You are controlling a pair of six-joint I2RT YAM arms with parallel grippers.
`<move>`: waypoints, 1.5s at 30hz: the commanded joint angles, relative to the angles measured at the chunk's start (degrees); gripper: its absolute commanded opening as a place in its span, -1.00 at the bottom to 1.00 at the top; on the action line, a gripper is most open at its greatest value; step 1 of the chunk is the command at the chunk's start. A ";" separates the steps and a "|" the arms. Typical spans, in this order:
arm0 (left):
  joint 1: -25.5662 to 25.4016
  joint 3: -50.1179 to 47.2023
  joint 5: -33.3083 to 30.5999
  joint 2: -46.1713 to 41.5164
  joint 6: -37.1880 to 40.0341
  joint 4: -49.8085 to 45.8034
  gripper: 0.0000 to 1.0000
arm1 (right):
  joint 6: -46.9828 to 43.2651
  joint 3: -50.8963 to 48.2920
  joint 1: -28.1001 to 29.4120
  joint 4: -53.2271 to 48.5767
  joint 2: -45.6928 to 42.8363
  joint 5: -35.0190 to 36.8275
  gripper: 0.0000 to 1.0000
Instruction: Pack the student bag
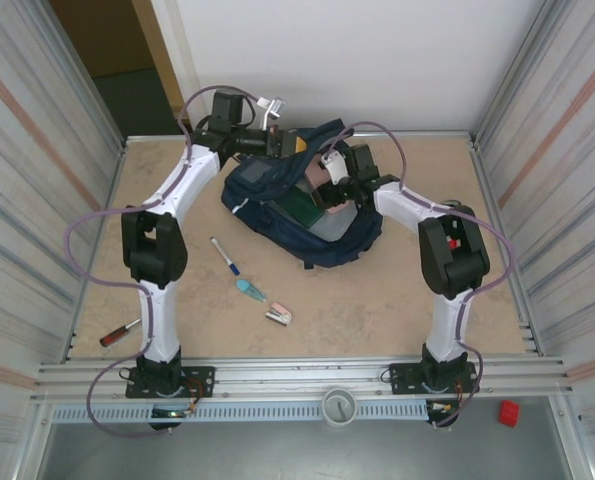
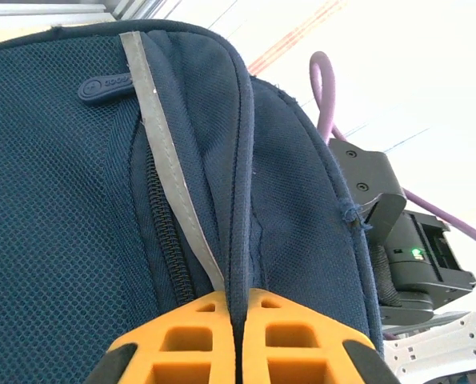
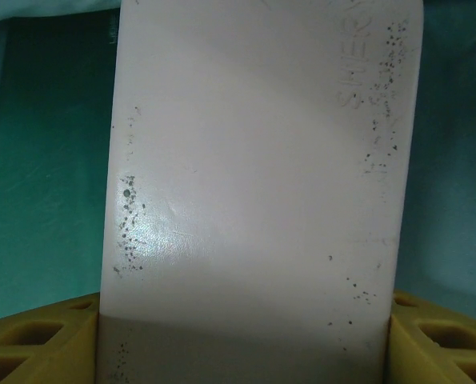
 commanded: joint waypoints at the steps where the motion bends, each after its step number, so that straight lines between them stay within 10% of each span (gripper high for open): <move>1: -0.33 3.70 5.49 -0.87 -0.15 3.29 -1.00 | 0.40 2.32 0.24 7.32 1.45 4.34 0.58; 10: -0.37 1.08 4.19 -1.28 0.47 4.24 -1.00 | 12.59 -8.31 -0.37 -1.21 -11.65 7.66 0.87; 19: -0.37 -0.88 4.06 -1.04 -0.51 6.71 -1.00 | 31.25 -24.69 -0.99 2.86 -17.66 -3.96 -0.17; 27: -0.49 -2.44 3.76 -1.77 -0.68 7.49 -1.00 | 30.78 -14.86 -0.93 4.65 -5.89 0.66 -0.37; 37: -1.73 -2.96 1.59 -2.14 0.06 6.02 -1.00 | 31.00 -4.87 -1.50 14.10 -0.01 -6.36 -0.25; 45: -5.48 -15.48 -14.55 -6.68 2.46 7.51 -0.63 | 34.11 -28.90 -4.40 8.27 -25.72 1.03 0.32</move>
